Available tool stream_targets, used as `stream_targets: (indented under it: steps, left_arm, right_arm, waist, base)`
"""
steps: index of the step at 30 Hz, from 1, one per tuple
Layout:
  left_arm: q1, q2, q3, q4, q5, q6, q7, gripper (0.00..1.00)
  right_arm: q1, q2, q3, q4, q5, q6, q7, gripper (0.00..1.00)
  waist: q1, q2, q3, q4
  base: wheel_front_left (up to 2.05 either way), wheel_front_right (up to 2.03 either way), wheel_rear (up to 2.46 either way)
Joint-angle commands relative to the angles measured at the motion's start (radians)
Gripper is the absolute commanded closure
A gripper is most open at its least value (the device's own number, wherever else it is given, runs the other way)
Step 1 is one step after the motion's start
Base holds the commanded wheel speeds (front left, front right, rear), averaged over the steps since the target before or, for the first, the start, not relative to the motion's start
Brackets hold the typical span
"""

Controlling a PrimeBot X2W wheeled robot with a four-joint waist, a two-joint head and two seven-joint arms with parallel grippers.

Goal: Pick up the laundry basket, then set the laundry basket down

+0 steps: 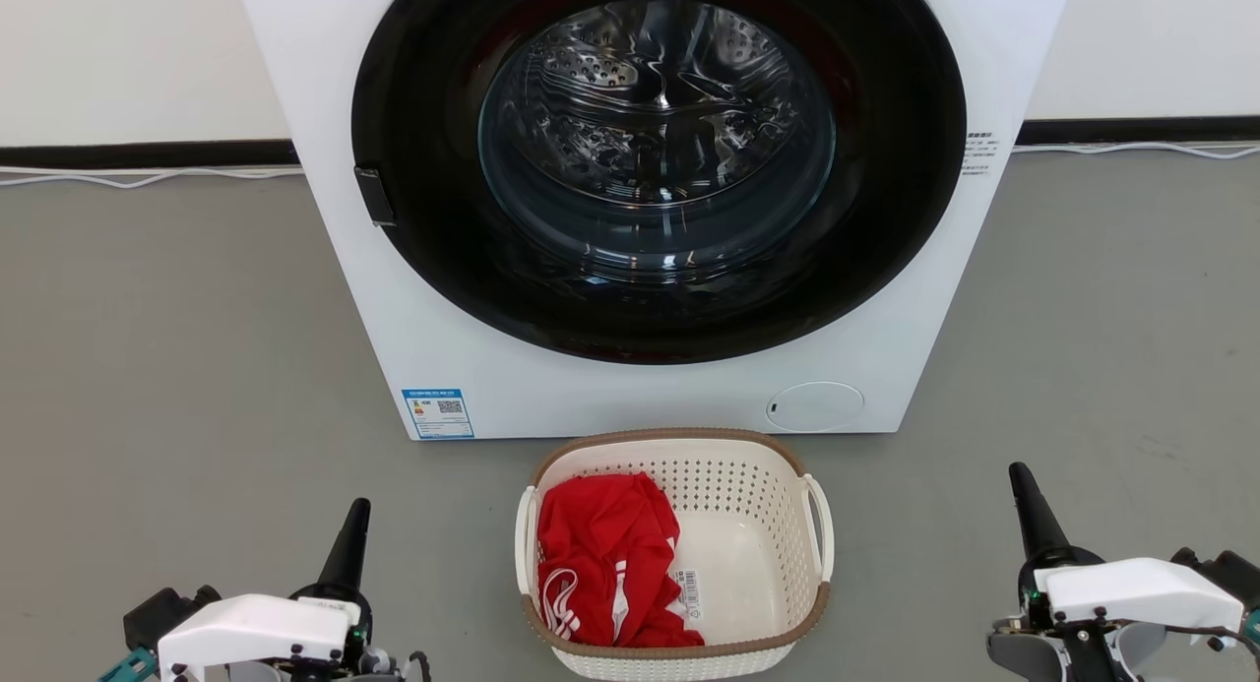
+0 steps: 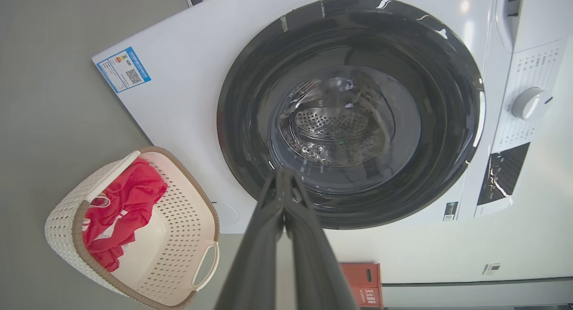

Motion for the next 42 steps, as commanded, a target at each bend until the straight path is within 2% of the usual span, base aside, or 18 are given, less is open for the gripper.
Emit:
stream_targets:
  steps: [1,28,42]
  left_arm:
    - [-0.035,0.006,0.034,-0.037,-0.034,-0.014,0.01,1.0]
    - [-0.035,0.0,0.092,-0.094,-0.275,-0.066,0.085,1.0]
    - [-0.035,0.0,0.093,-0.095,-0.278,-0.067,0.086,1.0]
  right_arm:
    - [-0.013,-0.004,0.01,-0.042,0.045,0.006,0.016,1.0]
    - [-0.005,-0.004,-0.013,-0.109,0.368,0.007,0.093,1.0]
    - [-0.005,-0.004,-0.014,-0.11,0.371,0.007,0.094,1.0]
  waist:
    - [0.0,-0.0001,0.001,0.0]
    - [-0.0001,-0.0001,0.009,0.004]
    - [-0.0001,-0.0001,0.009,0.004]
  base:
    - [0.0,0.0,0.0]
    - [0.0,0.0,0.0]
    - [0.0,0.0,0.0]
